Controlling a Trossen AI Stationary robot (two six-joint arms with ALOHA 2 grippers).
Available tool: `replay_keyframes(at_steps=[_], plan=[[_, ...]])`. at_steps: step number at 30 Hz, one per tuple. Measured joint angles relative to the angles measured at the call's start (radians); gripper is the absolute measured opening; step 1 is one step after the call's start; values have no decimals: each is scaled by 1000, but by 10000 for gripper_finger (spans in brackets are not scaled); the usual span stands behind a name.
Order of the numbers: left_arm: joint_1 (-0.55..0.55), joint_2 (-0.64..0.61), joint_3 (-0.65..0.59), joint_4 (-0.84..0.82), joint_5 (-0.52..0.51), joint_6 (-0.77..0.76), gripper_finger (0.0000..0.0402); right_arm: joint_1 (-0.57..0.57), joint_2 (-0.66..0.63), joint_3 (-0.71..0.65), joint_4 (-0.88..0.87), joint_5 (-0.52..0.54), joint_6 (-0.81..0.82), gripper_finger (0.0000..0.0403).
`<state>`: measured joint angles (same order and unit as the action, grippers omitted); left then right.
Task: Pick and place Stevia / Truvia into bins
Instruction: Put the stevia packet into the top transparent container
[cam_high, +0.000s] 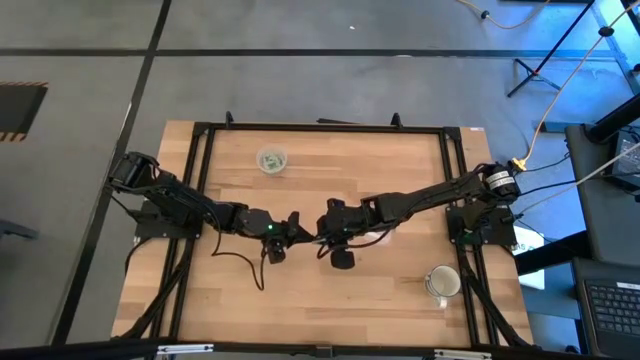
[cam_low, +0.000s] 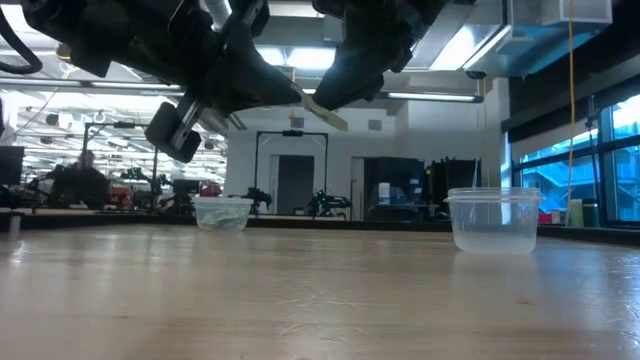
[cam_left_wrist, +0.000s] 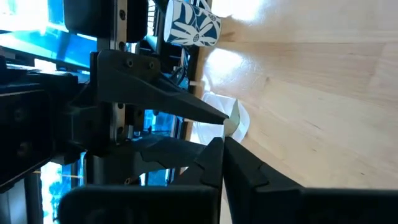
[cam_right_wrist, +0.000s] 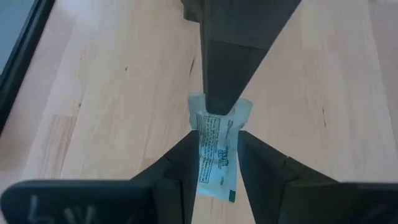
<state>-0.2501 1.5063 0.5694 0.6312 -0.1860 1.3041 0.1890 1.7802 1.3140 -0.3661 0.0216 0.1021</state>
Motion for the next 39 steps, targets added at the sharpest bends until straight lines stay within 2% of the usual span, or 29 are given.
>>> replay_keyframes(at_steps=[4,7,11,16,18,23,30,34,39], plan=[[0,0,0,0,-4,-26,1,0,0,0,-26,-51,-3,115],[0,-1,0,0,-44,-116,1,0,-9,0,-60,-84,-2,131],[7,-34,1,-18,-187,-317,2,-1,-47,0,-146,-18,25,158],[76,-167,-1,-167,-363,-583,2,-11,-111,-3,-297,4,50,170],[131,-240,2,-261,-392,-710,2,-9,-154,-12,-317,3,50,171],[320,-397,1,-495,-338,-981,2,-6,-283,-38,-313,11,71,171],[570,-433,0,-711,-250,-1192,2,11,-438,-137,-267,77,100,171],[657,-392,0,-734,-207,-1193,2,10,-496,-219,-192,92,101,171],[704,-321,0,-734,-212,-1128,2,3,-529,-290,-137,91,104,171]])
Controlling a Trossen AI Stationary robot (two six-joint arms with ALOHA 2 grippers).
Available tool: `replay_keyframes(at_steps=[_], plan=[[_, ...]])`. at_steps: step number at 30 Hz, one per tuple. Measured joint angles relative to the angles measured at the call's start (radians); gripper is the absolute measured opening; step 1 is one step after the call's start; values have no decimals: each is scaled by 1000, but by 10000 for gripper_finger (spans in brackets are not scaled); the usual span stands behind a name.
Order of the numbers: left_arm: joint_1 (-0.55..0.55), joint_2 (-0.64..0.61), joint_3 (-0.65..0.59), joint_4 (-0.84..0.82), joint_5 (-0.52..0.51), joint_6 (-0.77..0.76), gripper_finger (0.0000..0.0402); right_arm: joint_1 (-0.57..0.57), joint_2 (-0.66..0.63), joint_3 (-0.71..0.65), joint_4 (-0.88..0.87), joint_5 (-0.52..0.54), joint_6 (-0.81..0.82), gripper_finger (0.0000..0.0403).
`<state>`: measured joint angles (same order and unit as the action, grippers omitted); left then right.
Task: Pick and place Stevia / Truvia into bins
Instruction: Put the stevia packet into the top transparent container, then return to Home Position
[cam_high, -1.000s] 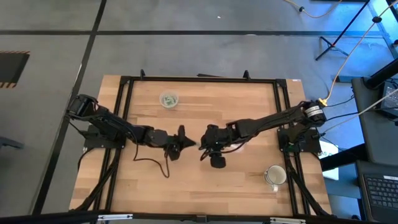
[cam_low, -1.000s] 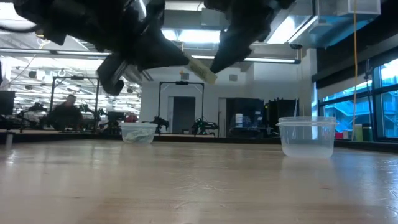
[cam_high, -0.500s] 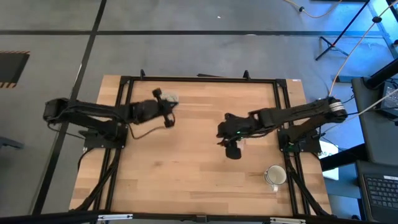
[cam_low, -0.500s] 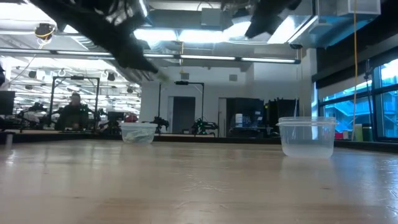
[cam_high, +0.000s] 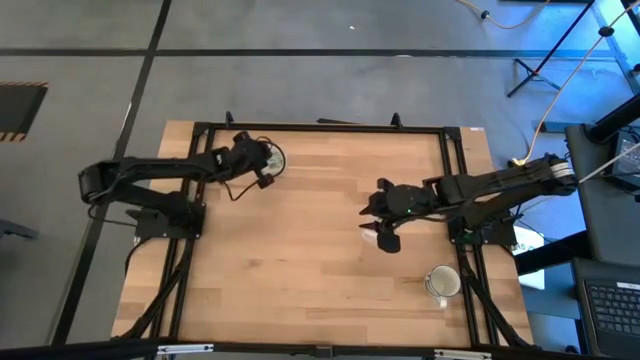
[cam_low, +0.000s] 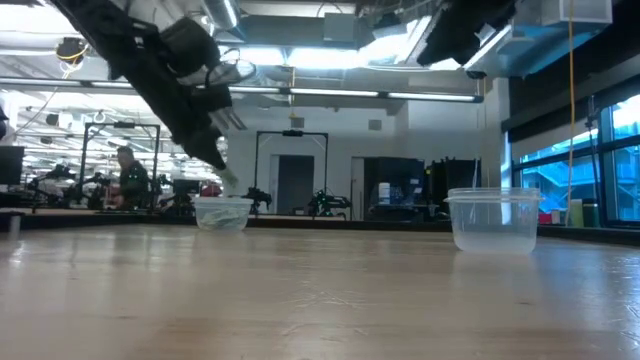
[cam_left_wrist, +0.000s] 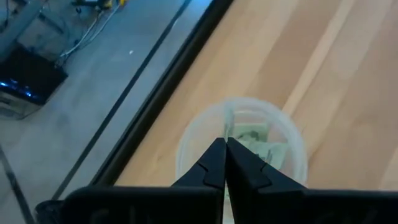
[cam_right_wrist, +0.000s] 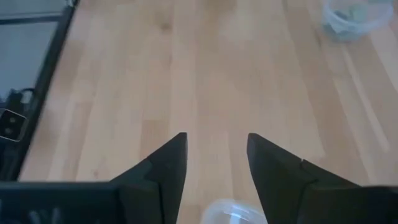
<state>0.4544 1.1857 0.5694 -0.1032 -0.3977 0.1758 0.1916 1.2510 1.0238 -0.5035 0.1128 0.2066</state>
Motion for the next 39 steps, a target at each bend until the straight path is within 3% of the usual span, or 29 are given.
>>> replay_keyframes(at_steps=[10,21,29,39], plan=[[24,139,0,63,-35,95,9,-4,-4,-30,14,1,-5,171],[14,122,0,23,-27,110,87,-4,-4,-30,14,1,-9,171],[-3,-100,0,-9,-10,38,132,-11,-24,-30,1,-2,-29,171],[-3,-499,-46,-2,383,-130,136,-83,-228,-70,49,-36,-117,171]])
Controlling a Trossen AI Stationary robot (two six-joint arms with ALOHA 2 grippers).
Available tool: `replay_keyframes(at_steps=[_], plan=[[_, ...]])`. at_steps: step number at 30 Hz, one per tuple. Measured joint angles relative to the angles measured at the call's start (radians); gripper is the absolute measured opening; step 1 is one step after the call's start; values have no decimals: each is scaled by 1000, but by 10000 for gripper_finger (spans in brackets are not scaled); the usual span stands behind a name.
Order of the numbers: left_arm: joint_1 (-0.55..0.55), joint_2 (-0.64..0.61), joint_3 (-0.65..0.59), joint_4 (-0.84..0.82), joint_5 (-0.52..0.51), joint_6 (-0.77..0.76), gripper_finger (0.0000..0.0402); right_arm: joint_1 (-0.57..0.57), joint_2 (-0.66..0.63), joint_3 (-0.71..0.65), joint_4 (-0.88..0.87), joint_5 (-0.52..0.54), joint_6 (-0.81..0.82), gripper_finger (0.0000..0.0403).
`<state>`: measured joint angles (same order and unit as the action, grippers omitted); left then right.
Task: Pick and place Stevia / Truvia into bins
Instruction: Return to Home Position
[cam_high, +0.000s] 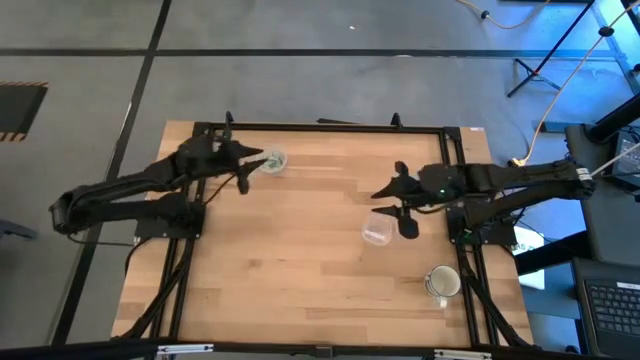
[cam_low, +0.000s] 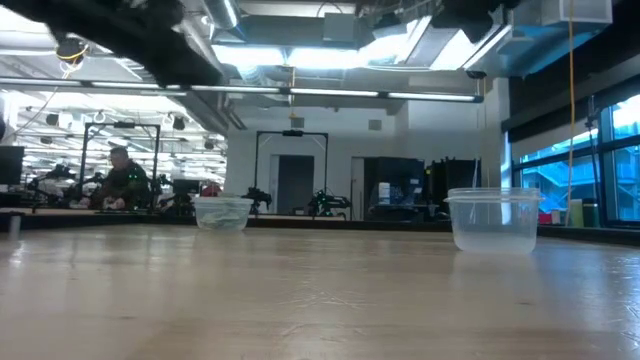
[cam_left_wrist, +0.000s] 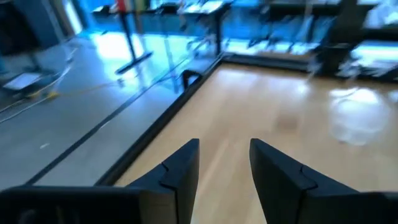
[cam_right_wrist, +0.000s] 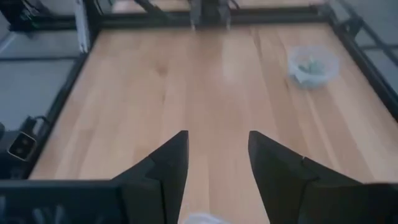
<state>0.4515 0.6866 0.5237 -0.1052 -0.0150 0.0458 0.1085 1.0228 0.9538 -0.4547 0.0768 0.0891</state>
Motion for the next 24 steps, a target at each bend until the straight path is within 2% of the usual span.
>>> replay_keyframes(at_steps=[8,15,21,24], plan=[[0,-319,-160,27,38,-39,135,-12,-198,-313,253,-55,30,171],[0,-536,-220,-22,35,-44,134,-35,-407,-487,389,-54,11,171],[2,-673,-259,-50,31,-68,133,-35,-567,-601,397,-53,11,171],[2,-686,-276,-61,26,-72,133,-35,-638,-662,450,-53,10,171]])
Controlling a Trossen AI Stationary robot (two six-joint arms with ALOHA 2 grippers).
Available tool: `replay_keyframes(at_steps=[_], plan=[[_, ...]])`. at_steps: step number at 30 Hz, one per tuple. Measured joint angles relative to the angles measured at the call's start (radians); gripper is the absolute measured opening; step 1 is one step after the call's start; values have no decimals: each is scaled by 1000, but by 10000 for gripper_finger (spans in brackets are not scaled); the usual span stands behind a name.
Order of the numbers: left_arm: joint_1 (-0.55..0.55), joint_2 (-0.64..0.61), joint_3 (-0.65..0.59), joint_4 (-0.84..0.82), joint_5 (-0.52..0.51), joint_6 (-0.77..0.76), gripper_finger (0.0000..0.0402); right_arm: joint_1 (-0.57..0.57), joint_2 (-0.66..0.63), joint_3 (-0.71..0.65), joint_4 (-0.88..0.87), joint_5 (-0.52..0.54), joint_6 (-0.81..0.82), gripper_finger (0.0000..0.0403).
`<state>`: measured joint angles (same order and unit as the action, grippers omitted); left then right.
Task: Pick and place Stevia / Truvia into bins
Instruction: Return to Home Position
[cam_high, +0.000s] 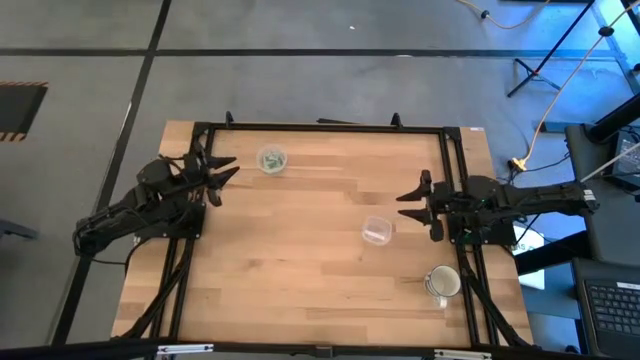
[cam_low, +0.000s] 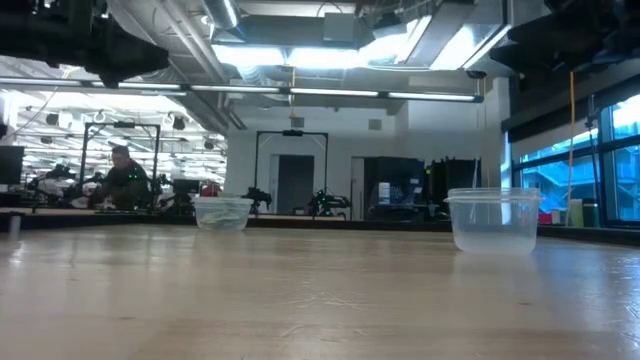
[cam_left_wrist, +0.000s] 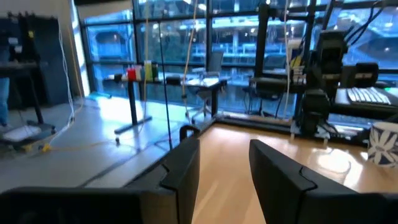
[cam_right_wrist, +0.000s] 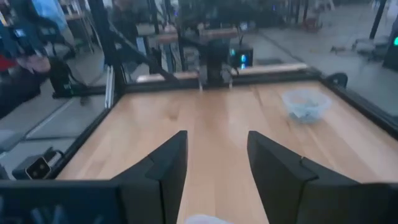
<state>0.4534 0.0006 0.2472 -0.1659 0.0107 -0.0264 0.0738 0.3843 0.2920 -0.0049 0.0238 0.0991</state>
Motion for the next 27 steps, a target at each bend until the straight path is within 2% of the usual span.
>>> replay_keyframes(at_steps=[11,17,22,27], plan=[[0,0,-111,91,-46,-49,133,0,-235,-181,74,10,-7,171],[0,0,-129,96,-54,-49,133,0,-331,-253,92,11,-3,171],[0,-1,-182,130,-88,-65,133,0,-385,-286,77,11,1,171],[0,-1,-228,165,-123,-51,133,0,-383,-286,77,11,3,171]])
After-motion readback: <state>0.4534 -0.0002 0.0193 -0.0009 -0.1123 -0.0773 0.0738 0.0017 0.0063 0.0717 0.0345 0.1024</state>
